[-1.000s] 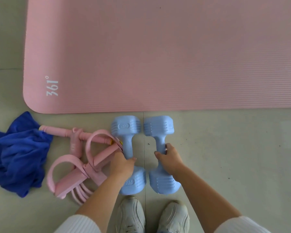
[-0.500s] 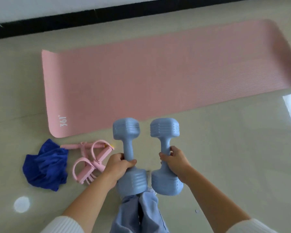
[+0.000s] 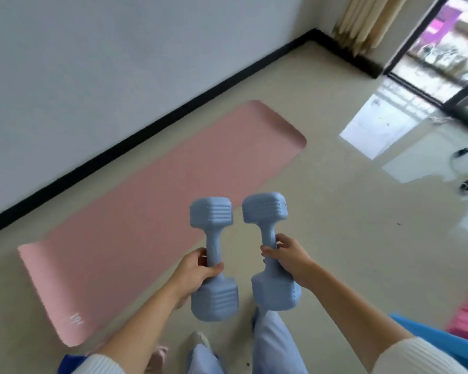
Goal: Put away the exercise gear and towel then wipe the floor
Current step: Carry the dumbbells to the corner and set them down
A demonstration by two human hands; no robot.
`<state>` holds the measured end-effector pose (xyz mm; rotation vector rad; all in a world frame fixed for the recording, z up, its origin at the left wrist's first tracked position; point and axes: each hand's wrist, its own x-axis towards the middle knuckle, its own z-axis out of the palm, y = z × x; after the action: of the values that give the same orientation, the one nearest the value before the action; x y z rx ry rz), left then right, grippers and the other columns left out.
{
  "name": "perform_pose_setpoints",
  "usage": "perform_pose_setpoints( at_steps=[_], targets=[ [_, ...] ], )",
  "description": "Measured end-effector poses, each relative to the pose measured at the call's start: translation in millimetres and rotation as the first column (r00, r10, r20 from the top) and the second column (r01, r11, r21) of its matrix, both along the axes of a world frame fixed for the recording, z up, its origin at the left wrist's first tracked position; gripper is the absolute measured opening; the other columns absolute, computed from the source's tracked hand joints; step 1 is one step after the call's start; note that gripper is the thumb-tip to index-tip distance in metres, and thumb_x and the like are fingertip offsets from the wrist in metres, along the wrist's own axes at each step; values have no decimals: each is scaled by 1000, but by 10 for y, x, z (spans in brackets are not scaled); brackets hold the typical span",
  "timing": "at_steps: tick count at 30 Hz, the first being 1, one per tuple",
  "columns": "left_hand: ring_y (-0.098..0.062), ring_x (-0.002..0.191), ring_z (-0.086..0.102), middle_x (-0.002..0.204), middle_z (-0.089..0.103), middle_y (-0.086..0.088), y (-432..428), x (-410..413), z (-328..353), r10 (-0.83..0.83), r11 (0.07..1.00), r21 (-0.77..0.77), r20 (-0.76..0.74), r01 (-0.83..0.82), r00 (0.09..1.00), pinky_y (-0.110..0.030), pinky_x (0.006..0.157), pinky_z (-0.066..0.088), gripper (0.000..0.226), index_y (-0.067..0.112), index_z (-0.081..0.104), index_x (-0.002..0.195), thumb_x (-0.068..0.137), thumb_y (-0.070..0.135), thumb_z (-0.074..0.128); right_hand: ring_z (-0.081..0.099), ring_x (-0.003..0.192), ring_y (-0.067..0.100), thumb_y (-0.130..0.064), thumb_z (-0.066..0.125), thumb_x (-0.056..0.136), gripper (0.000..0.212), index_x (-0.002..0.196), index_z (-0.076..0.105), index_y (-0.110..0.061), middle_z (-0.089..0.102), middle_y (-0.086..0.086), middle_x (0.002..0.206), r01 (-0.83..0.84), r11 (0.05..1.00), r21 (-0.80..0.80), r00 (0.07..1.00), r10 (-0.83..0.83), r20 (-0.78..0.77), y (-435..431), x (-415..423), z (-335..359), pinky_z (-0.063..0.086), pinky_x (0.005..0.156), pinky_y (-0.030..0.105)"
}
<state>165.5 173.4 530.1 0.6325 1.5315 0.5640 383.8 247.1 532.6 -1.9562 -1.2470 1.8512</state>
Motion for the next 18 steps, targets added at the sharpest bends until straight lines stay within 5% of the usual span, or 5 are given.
perform_pose_setpoints(
  at_steps=[7,18],
  targets=[
    [-19,81,64,97,67,-13,1613,1227,185,-121,991,59,27,119,992,-32,77,52,25,7,59,103,82,10,71,63,82,25,-7,65,89,11,98,58,-5,63,7,82,262,965,28,955,-254,-152,1189,1316,275,53,89,45],
    [-23,85,65,101,67,-14,4494,3289,366,-238,968,89,46,233,970,-38,82,53,28,7,59,104,80,12,72,65,78,24,-14,66,89,19,103,59,-3,64,11,85,395,917,56,909,-382,-167,3797,3391,532,55,83,42]
  ],
)
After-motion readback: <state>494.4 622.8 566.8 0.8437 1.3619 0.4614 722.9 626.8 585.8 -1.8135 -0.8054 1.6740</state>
